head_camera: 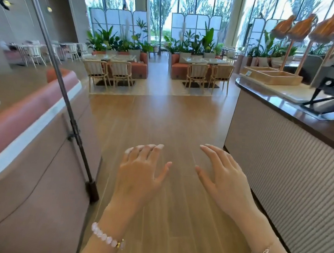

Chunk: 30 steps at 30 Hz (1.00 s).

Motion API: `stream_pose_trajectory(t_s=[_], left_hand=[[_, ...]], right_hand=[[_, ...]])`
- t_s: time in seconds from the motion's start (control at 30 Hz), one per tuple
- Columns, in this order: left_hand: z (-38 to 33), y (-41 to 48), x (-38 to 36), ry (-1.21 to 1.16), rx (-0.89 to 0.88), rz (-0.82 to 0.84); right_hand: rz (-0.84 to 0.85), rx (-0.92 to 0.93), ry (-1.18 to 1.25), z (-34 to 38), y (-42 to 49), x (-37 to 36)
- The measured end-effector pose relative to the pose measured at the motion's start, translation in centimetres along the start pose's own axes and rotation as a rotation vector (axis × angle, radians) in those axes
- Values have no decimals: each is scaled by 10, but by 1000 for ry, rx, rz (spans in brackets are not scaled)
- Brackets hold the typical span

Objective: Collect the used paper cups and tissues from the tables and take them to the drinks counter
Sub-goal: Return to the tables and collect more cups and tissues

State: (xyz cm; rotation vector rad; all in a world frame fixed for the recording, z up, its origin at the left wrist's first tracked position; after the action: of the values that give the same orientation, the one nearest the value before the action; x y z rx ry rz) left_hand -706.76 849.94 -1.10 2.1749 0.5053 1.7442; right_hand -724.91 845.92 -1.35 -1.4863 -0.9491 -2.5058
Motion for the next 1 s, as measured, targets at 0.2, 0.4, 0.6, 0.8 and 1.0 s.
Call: stream_pose_trajectory(t_s=[0.2, 0.4, 0.6, 0.8, 1.0], left_hand=[[56, 71, -26, 13, 48, -10], [122, 151, -65, 49, 115, -12], [185, 271, -107, 97, 156, 9], [243, 381, -138, 125, 199, 4], [298, 457, -169, 122, 238, 1]], right_hand=[[7, 65, 23, -6, 92, -56], [18, 122, 55, -17, 198, -123], [23, 163, 102, -39, 329, -191], [31, 208, 109, -53, 452, -244], [49, 245, 95, -60, 542, -295]])
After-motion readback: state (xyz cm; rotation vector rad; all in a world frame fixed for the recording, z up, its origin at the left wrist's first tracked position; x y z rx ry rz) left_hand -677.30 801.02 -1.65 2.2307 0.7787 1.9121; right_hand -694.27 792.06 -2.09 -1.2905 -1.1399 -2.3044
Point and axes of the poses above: each hand's wrist, its own y-axis towards the middle knuckle, its own x-axis out of the back of the hand, z = x × y, the point moved 7 cm from there along y, towards the middle knuckle, and after that the axes turned 6 degrees about z, right-handed, at the moved point
